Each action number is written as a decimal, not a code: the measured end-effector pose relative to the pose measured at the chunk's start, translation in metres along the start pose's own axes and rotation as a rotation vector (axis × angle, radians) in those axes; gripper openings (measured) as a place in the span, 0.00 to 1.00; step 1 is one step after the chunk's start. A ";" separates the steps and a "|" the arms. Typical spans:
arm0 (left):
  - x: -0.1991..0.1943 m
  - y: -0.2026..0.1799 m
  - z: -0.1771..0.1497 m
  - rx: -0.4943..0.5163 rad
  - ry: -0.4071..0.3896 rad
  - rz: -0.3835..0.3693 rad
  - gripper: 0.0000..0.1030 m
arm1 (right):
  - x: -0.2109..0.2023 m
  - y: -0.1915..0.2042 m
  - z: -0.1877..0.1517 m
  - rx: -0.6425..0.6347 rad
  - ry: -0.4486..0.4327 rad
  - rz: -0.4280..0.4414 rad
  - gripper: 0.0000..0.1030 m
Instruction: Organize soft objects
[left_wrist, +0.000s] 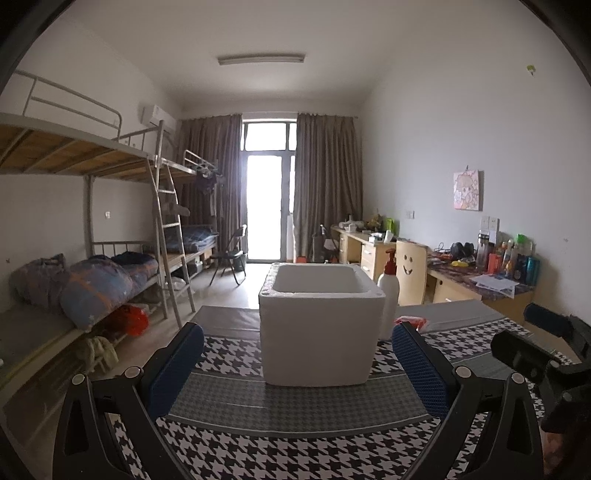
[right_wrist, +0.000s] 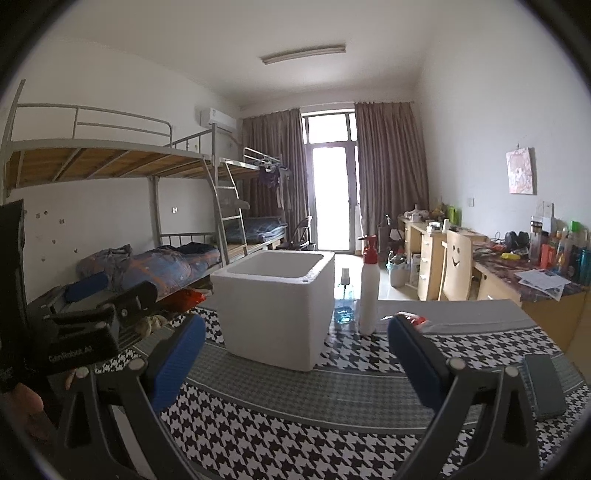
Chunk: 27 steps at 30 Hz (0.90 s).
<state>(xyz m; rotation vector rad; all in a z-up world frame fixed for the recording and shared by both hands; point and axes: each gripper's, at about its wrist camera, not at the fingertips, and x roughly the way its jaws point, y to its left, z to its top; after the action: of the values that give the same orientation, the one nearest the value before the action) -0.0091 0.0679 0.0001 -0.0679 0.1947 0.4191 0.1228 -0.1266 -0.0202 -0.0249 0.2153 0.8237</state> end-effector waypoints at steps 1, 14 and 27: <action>0.000 0.000 0.000 0.001 0.001 -0.004 0.99 | 0.000 0.000 -0.001 0.001 0.003 0.000 0.98; -0.001 -0.007 -0.009 0.031 0.024 -0.034 0.99 | -0.005 -0.005 -0.009 0.022 -0.002 -0.037 0.98; 0.000 -0.011 -0.012 0.040 0.031 -0.043 0.99 | -0.006 -0.006 -0.012 0.027 0.009 -0.043 0.98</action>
<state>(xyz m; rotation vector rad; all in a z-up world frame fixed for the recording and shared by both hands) -0.0065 0.0563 -0.0115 -0.0394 0.2315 0.3717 0.1209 -0.1364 -0.0307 -0.0074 0.2336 0.7783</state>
